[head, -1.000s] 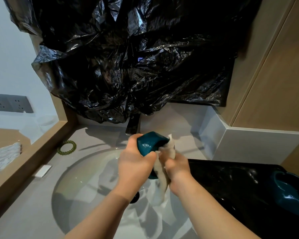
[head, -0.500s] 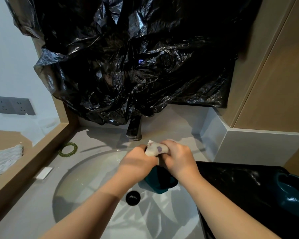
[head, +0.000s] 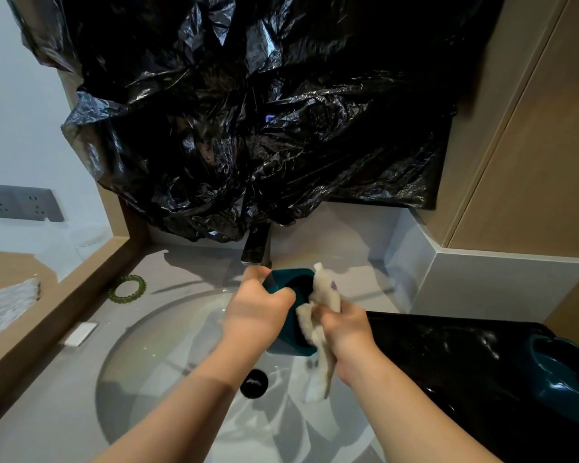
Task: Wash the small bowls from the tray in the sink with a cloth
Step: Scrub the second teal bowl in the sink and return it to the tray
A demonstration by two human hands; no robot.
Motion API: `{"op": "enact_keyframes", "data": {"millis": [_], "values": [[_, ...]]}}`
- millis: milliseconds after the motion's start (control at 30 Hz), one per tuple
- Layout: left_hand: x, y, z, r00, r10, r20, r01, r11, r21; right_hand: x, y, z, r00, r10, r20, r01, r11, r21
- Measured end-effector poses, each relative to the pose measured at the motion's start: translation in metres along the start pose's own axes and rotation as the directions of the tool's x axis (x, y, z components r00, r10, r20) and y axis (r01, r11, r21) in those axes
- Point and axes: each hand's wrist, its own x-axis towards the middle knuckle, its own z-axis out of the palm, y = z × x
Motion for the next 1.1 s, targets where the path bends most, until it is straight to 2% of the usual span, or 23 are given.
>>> {"op": "enact_keyframes", "data": {"millis": [33,67,133,233,267,300,333,400,467,500,533,567,600,667,700,767,833,867,933,1000,1033,1067,1100], "values": [[-0.001,-0.001,0.0,1.0,0.017,0.019,-0.017,0.999,0.033,0.001,-0.001,0.0,0.999,0.045,0.004,-0.045,0.999,0.028],[-0.002,-0.001,-0.001,0.998,0.038,0.058,-0.042,0.997,0.068,0.003,-0.001,0.0,0.999,0.032,-0.011,-0.033,0.999,-0.029],[-0.002,0.0,-0.005,0.985,0.067,0.157,-0.087,0.988,0.127,0.003,-0.007,-0.001,0.986,-0.155,-0.063,0.129,0.946,-0.299],[0.002,0.006,-0.008,0.963,0.141,0.23,-0.21,0.927,0.31,-0.002,-0.022,-0.001,0.868,-0.491,0.073,0.446,0.708,-0.547],[0.002,0.008,-0.008,0.962,0.169,0.214,-0.235,0.912,0.336,-0.003,-0.026,0.0,0.829,-0.542,0.139,0.504,0.615,-0.606],[0.003,0.01,-0.009,0.965,0.182,0.189,-0.237,0.913,0.332,-0.001,-0.029,0.001,0.807,-0.565,0.172,0.532,0.568,-0.628],[0.004,0.011,-0.009,0.969,0.193,0.157,-0.233,0.924,0.303,0.003,-0.03,0.002,0.803,-0.57,0.171,0.537,0.57,-0.622],[0.006,0.01,-0.009,0.981,0.176,0.084,-0.191,0.959,0.211,0.014,-0.025,0.005,0.873,-0.486,0.041,0.44,0.748,-0.497],[0.011,0.01,-0.008,0.992,0.127,-0.021,-0.124,0.988,0.097,0.017,-0.017,0.011,0.968,-0.247,-0.045,0.235,0.955,-0.18],[0.012,0.01,-0.006,0.993,0.096,-0.074,-0.092,0.994,0.055,0.017,-0.012,0.017,0.994,-0.108,-0.032,0.108,0.994,0.009],[0.013,0.009,-0.003,0.99,0.068,-0.123,-0.068,0.998,0.003,0.014,-0.01,0.023,1.0,0.02,0.011,-0.021,0.985,0.173],[0.012,0.009,-0.001,0.987,0.039,-0.158,-0.05,0.996,-0.071,0.013,-0.009,0.027,0.994,0.093,0.048,-0.103,0.954,0.282],[0.008,0.01,0.0,0.984,0.011,-0.176,-0.038,0.988,-0.152,0.014,-0.01,0.028,0.992,0.116,0.048,-0.125,0.942,0.312],[0.004,0.006,0.001,0.992,-0.012,-0.125,-0.02,0.968,-0.252,0.018,-0.015,0.022,0.998,0.059,-0.012,-0.053,0.965,0.258],[0.003,0.004,0.0,0.999,-0.014,-0.051,0.0,0.967,-0.254,0.021,-0.017,0.017,0.999,-0.018,-0.036,0.025,0.983,0.183],[0.007,0.006,-0.009,0.988,-0.066,0.142,0.098,0.966,-0.237,0.024,-0.025,0.004,0.978,-0.202,-0.042,0.196,0.974,-0.112],[0.013,0.011,-0.016,0.948,-0.091,0.306,0.129,0.986,-0.107,0.023,-0.031,-0.005,0.927,-0.369,0.07,0.36,0.819,-0.447],[0.015,0.013,-0.018,0.932,-0.086,0.351,0.097,0.995,-0.013,0.022,-0.033,-0.006,0.89,-0.43,0.153,0.439,0.716,-0.543],[0.018,0.015,-0.017,0.938,-0.065,0.341,0.032,0.995,0.099,0.019,-0.038,-0.005,0.822,-0.494,0.282,0.545,0.543,-0.639],[0.017,0.018,-0.014,0.955,-0.014,0.296,-0.031,0.988,0.149,0.017,-0.04,-0.007,0.769,-0.548,0.328,0.6,0.444,-0.665],[0.017,0.017,-0.012,0.964,0.022,0.265,-0.075,0.978,0.193,0.018,-0.039,-0.007,0.744,-0.583,0.326,0.624,0.433,-0.651],[0.018,0.015,-0.009,0.973,0.058,0.224,-0.109,0.969,0.224,0.021,-0.037,-0.006,0.743,-0.598,0.301,0.631,0.477,-0.612],[0.018,0.014,-0.008,0.98,0.08,0.18,-0.121,0.965,0.232,0.023,-0.034,-0.005,0.766,-0.598,0.236,0.616,0.577,-0.537]]}}
